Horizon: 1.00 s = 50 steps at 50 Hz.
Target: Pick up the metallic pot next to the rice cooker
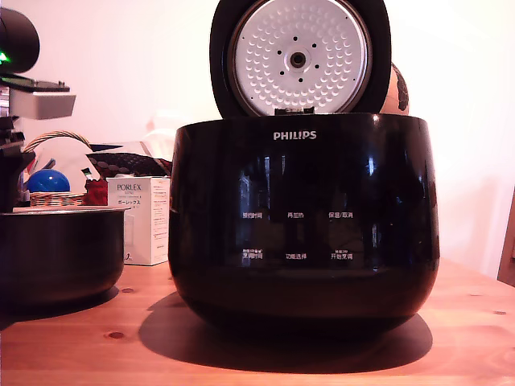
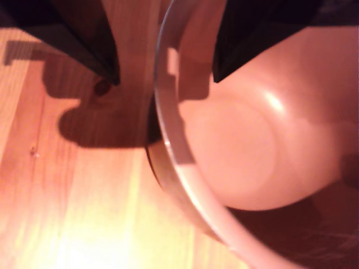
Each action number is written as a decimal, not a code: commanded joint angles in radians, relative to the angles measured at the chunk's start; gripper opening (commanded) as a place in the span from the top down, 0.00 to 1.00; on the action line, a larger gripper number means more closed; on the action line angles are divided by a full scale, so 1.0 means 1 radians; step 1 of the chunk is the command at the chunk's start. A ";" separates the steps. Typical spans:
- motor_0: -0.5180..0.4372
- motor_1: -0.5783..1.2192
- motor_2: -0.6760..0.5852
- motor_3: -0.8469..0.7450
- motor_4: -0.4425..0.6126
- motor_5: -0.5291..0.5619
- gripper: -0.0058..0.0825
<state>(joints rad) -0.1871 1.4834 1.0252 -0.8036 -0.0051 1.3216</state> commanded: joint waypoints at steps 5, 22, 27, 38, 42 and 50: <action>0.001 0.016 -0.011 0.010 0.041 0.016 0.59; 0.001 0.016 -0.011 0.014 0.108 0.014 0.96; 0.001 0.014 -0.011 0.018 0.109 -0.028 0.96; -0.023 -0.027 -0.010 0.011 0.068 -0.066 0.96; -0.030 -0.053 -0.009 0.005 0.056 -0.069 0.96; -0.041 -0.110 -0.009 -0.013 0.012 -0.082 0.96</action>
<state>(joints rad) -0.2226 1.4303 1.0218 -0.8391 0.0166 1.2396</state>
